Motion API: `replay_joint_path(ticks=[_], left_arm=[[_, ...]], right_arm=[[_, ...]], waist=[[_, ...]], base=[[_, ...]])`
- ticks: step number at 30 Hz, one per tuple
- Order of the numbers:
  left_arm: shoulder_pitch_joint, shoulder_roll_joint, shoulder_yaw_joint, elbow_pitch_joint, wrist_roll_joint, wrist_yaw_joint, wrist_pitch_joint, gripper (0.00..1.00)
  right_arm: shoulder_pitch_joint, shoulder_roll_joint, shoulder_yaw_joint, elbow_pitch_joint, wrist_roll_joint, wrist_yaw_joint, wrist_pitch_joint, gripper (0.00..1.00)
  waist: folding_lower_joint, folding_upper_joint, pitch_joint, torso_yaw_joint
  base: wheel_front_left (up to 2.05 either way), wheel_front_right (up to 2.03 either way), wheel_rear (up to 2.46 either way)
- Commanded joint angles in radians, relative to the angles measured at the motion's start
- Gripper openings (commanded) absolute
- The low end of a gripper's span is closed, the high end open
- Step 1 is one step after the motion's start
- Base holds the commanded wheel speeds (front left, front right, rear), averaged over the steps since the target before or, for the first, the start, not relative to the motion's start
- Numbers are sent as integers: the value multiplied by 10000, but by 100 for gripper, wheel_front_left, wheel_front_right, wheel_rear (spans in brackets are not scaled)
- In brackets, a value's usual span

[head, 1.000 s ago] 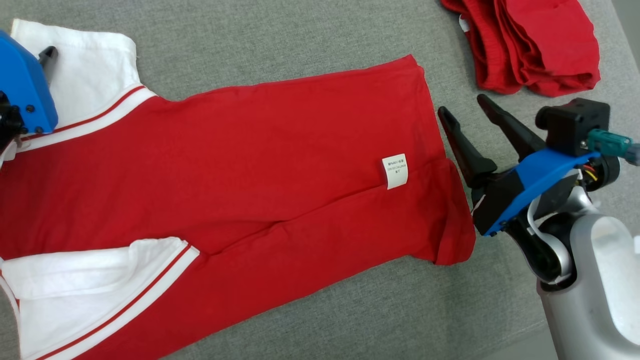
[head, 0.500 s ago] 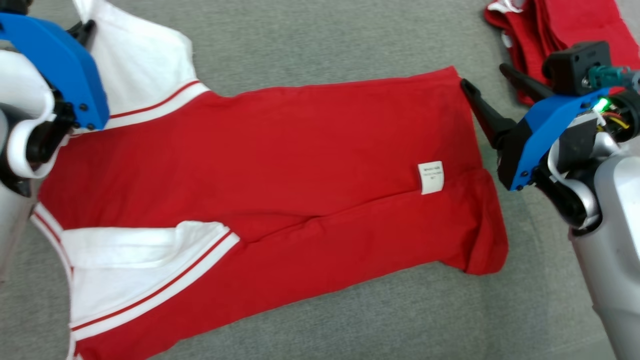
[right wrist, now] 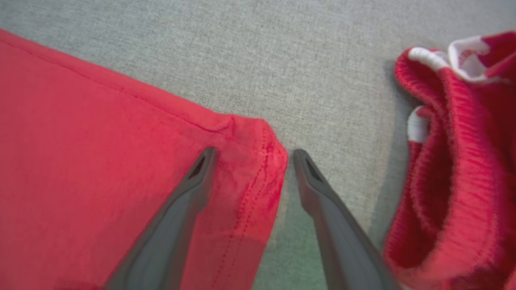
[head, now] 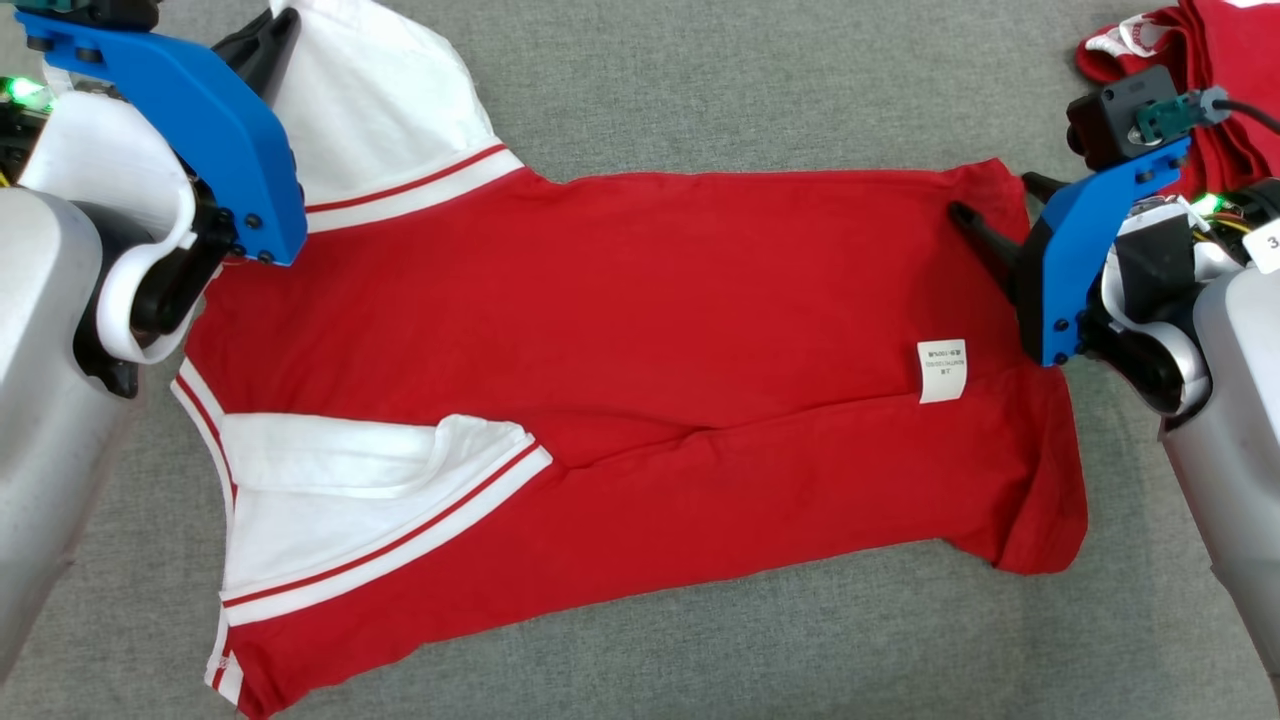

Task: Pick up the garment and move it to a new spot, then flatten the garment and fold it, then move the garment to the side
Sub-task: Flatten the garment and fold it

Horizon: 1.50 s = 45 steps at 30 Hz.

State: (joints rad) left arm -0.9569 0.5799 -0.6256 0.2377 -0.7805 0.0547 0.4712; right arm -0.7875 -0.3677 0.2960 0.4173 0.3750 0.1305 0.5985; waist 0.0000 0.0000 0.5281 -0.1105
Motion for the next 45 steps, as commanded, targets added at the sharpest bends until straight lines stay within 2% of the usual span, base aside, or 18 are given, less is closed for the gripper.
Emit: replay_joint_path(ticks=[1, 3, 4, 5, 7, 8, 17, 27, 32, 38, 45], left_arm=[[47, -39, 2, -37, -5, -31, -95, 0], [56, -47, 11, -31, -31, -81, -168, 0], [64, -55, 23, -28, -48, -96, -201, 0], [73, -64, 24, -14, -63, -98, -252, 0], [90, -83, 36, 19, -86, -100, -329, 0], [110, -84, 40, 37, -86, -102, -374, 0], [588, -133, 169, 47, -260, -230, -1025, 0], [2213, 31, 85, -957, -495, -264, -1894, 0], [3315, 225, 70, -1719, -613, -79, -2310, 0], [4755, 404, 123, -2520, -805, 342, -2854, 0], [6222, 362, 102, -2927, -1068, 707, -3447, 0]], right_arm=[[-194, 25, 106, 186, 86, 5, -5, 100], [-262, 58, 271, 451, 130, 5, -4, 98], [-304, 69, 337, 563, 145, 5, -61, 80], [-369, 77, 413, 676, 179, 5, -112, 46], [-459, 48, 544, 870, 218, 5, -262, 29], [-487, 13, 610, 961, 197, 4, -379, 0], [-715, -69, 846, 1406, 184, 5, -1799, 0], [311, -481, 1227, 1220, 614, 4, -2973, 0], [1219, -774, 1033, 618, 870, 4, -3419, 0], [2659, -1011, 547, -260, 993, 4, -3789, 0], [4050, -971, -131, -1298, 726, 4, -3714, 0]], waist=[[0, 0, 5, 39], [0, 0, -13, 83], [0, 0, -24, 104], [0, 0, -37, 127], [0, 0, -82, 165], [0, 0, -116, 186], [0, 0, -738, 372], [0, 0, -1570, 742], [0, 0, -1917, 879], [0, 0, -2269, 948], [0, 0, -2548, 957]], base=[[0, 0, 0], [0, 0, 0], [0, 0, 0], [0, 0, 0], [0, 0, 0], [0, 0, 0], [0, 0, 0], [0, 0, 0], [0, 0, 0], [0, 0, 0], [0, 0, 0]])
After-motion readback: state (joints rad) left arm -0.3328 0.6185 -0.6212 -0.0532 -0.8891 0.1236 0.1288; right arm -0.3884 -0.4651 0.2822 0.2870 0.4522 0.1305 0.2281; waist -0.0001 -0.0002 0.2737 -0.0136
